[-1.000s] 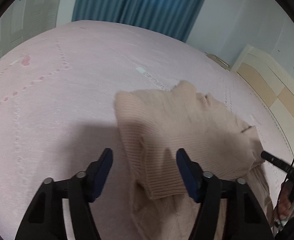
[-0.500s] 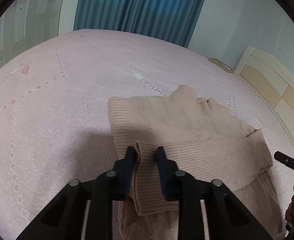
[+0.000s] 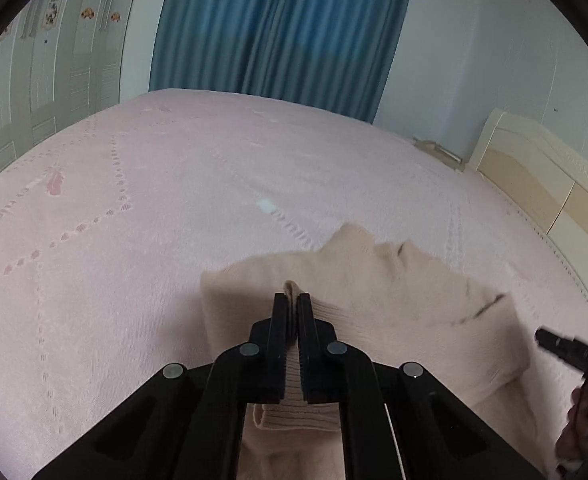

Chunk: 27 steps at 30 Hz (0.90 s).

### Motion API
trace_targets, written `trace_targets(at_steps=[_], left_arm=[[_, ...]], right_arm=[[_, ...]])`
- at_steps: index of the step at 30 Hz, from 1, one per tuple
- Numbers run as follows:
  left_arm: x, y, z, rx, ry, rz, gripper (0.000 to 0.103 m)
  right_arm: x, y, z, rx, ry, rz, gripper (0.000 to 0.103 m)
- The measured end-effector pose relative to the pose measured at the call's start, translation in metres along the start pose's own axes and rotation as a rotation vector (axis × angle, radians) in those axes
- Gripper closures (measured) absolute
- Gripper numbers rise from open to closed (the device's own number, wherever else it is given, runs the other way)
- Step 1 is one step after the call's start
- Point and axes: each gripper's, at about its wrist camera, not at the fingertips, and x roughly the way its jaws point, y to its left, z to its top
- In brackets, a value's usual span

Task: Fold small clothes

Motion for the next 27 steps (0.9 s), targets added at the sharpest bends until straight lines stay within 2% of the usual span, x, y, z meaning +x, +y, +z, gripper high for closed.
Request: trace_targets(at_steps=[3,9,13,14,15,16,18,21,27], left_arm=[[0.002,0.002,0.008,-0.016,-0.037,0.015,0.098],[0.039,0.013,-0.021,-0.009,0.123,0.094,0.097],[0.039,0.017,-0.023,-0.026,0.139,0.086,0.094],[0.04,0.018,-0.023,-0.03,0.146,0.087,0.088],[0.041,0.019,-0.025,-0.031,0.153,0.092,0.077],[0.041,0.02,-0.027,-0.033,0.156,0.1,0.072],[0.044,0.021,-0.031,-0.035,0.165,0.127,0.048],[0.048,0.027,-0.038,-0.051,0.183,0.111,0.046],[0.04,0.033,-0.038,-0.114,0.167,0.088,0.047]], right_arm=[[0.004,-0.001,0.001,0.005,0.003,-0.009,0.053],[0.019,0.009,-0.002,-0.03,0.036,-0.031,0.053],[0.041,0.016,-0.009,-0.087,0.099,-0.15,0.053],[0.048,0.016,-0.011,-0.093,0.126,-0.176,0.053],[0.051,0.016,-0.012,-0.09,0.135,-0.177,0.053],[0.05,0.015,-0.012,-0.08,0.129,-0.176,0.053],[0.047,0.015,-0.012,-0.08,0.121,-0.173,0.053],[0.044,0.015,-0.013,-0.082,0.112,-0.174,0.053],[0.024,0.014,-0.015,-0.037,0.064,-0.182,0.053]])
